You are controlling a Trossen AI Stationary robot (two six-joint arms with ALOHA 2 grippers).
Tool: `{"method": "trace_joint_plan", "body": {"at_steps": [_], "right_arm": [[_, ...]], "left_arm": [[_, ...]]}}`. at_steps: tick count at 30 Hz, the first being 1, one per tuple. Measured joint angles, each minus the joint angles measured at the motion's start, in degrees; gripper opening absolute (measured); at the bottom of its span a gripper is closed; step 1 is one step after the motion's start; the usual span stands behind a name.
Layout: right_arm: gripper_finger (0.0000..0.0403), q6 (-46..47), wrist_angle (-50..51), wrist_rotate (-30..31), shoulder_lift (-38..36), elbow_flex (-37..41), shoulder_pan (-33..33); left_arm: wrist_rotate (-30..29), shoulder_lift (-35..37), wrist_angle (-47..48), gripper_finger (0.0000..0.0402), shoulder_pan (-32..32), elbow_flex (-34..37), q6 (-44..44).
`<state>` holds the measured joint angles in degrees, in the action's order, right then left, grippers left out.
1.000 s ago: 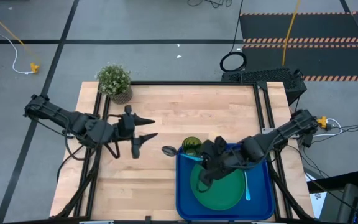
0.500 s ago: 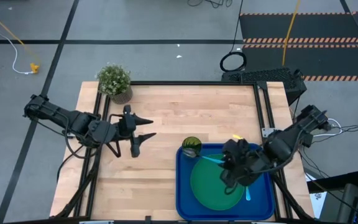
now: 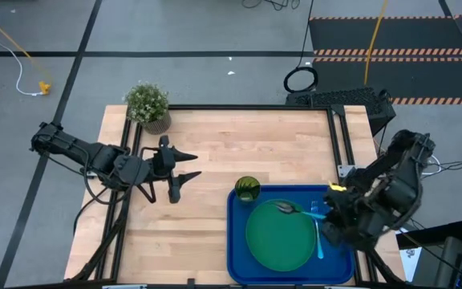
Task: Pick and place plate/cup/fork/spoon on tray
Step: Put the blue spoon on the blue tray to the right of the blue fork
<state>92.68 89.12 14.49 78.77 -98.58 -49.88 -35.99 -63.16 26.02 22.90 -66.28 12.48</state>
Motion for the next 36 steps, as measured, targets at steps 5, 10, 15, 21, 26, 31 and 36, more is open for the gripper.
{"method": "trace_joint_plan", "body": {"at_steps": [5, 10, 15, 21, 26, 31, 36], "right_arm": [[0.006, 8.07, 0.85, -1.46, 0.02, 1.67, -4.67], [0.006, 20.81, 0.72, -4.91, 0.02, 6.86, -8.73], [0.006, 30.53, -3.25, -9.23, 0.06, 13.25, -12.03], [0.006, 31.8, -7.55, -15.95, 0.1, 19.78, -12.11], [0.006, 31.66, -5.37, -17.65, 0.09, 21.35, -12.11], [0.006, 31.99, -1.72, -19.11, -2.01, 21.33, -12.03], [0.006, 32.44, 0.64, -21.91, -3.28, 22.24, -11.02]], "left_arm": [[-0.01, -0.01, -0.02, 0.0225, -0.23, 0.0, 0.06], [-0.02, -0.01, -0.02, 0.0225, -1.33, 0.0, 0.74], [-0.04, -0.04, -0.04, 0.0225, -2.15, 0.0, 0.78], [-0.02, -0.04, -0.07, 0.0225, -2.34, 0.0, 1.19], [0.0, -0.04, -0.07, 0.0225, -2.32, 0.0, 1.59], [-0.01, -0.04, 0.01, 0.0225, -2.32, 0.0, 1.57], [0.02, -0.06, 1.55, 0.0225, -2.32, 0.0, 1.55]]}}
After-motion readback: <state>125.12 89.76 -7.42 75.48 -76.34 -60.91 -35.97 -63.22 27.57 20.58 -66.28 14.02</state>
